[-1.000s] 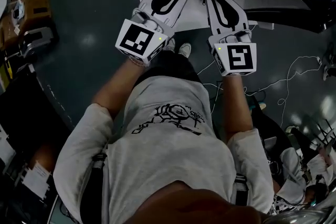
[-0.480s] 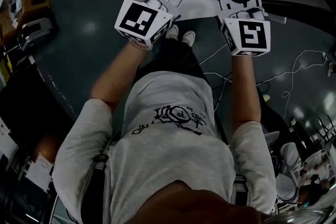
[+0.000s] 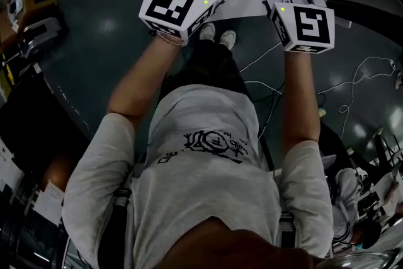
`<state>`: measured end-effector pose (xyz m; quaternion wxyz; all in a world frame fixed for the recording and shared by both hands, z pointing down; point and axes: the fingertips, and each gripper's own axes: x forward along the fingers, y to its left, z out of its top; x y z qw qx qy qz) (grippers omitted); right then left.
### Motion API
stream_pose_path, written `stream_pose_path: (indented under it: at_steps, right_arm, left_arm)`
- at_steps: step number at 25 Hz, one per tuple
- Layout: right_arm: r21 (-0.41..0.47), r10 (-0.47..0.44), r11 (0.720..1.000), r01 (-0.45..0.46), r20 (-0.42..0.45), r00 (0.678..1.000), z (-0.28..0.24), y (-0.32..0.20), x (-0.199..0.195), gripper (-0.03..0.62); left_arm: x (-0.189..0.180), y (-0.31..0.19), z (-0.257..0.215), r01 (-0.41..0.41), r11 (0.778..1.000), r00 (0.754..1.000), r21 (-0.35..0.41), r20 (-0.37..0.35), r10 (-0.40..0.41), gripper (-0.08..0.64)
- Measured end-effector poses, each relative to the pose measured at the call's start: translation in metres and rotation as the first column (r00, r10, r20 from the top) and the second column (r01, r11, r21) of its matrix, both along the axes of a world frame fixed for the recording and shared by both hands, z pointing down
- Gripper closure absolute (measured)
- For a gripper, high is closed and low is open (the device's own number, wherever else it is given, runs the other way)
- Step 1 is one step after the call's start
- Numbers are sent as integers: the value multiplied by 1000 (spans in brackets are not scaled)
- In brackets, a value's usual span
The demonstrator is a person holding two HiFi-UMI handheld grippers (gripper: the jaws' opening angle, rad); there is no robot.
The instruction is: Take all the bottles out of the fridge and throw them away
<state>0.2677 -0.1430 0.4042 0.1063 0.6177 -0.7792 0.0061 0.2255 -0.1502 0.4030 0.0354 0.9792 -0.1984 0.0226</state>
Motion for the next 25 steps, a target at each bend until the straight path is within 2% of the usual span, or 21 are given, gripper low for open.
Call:
stream_pose_path:
  at_steps: [10, 25]
  right_arm:
    - [-12, 4, 1000, -4, -7, 1000, 16, -32, 14, 482]
    - [-22, 22, 1000, -22, 3, 1000, 36, -83, 29, 413]
  left_arm:
    - [10, -28, 9, 58, 998, 998, -5, -16, -59, 551]
    - [27, -52, 26, 114, 993, 993, -16, 12, -114, 551]
